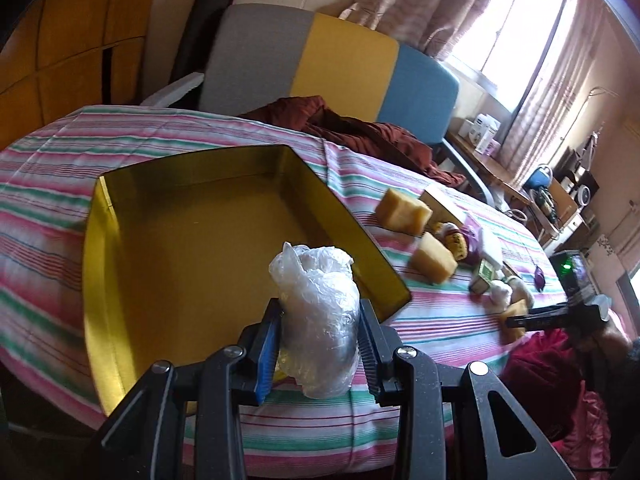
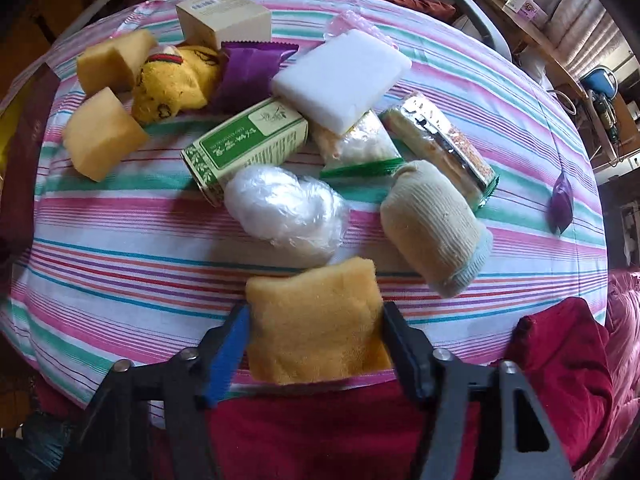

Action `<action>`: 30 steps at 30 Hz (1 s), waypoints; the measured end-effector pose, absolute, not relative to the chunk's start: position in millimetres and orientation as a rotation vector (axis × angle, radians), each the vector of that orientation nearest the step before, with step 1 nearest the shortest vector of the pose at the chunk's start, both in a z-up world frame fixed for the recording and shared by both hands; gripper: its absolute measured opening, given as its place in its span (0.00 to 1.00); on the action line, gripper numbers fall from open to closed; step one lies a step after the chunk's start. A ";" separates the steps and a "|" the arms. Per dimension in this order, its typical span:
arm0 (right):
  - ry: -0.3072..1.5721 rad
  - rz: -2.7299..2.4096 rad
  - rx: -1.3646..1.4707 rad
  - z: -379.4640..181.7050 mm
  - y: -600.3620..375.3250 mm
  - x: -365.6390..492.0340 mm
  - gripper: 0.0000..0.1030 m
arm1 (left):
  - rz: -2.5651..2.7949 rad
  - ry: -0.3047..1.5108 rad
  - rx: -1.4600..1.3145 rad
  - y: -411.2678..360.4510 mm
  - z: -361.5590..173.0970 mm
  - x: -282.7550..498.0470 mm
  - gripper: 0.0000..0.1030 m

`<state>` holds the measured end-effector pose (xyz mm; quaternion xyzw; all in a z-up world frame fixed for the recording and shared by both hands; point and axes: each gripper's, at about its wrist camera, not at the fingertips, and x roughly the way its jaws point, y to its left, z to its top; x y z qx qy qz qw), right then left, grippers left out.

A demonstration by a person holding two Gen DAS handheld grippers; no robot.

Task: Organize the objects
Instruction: 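Carry both items to the gold tray and open both grippers to release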

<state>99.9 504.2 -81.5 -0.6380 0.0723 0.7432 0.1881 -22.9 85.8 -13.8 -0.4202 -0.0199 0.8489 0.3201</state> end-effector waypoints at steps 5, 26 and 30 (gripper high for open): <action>0.174 2.183 -1.677 -42.0 488.7 115.5 0.61 | 2.321 -0.051 -1.122 61.6 -16.7 -41.4 0.35; 0.157 2.923 -1.684 -7.8 207.0 -40.1 0.83 | 2.667 -0.090 -1.173 -31.2 -29.4 -42.3 0.78; -0.010 2.909 -1.637 -11.5 185.0 -30.3 0.83 | 2.709 -0.133 -1.129 -36.5 -21.4 -39.1 0.82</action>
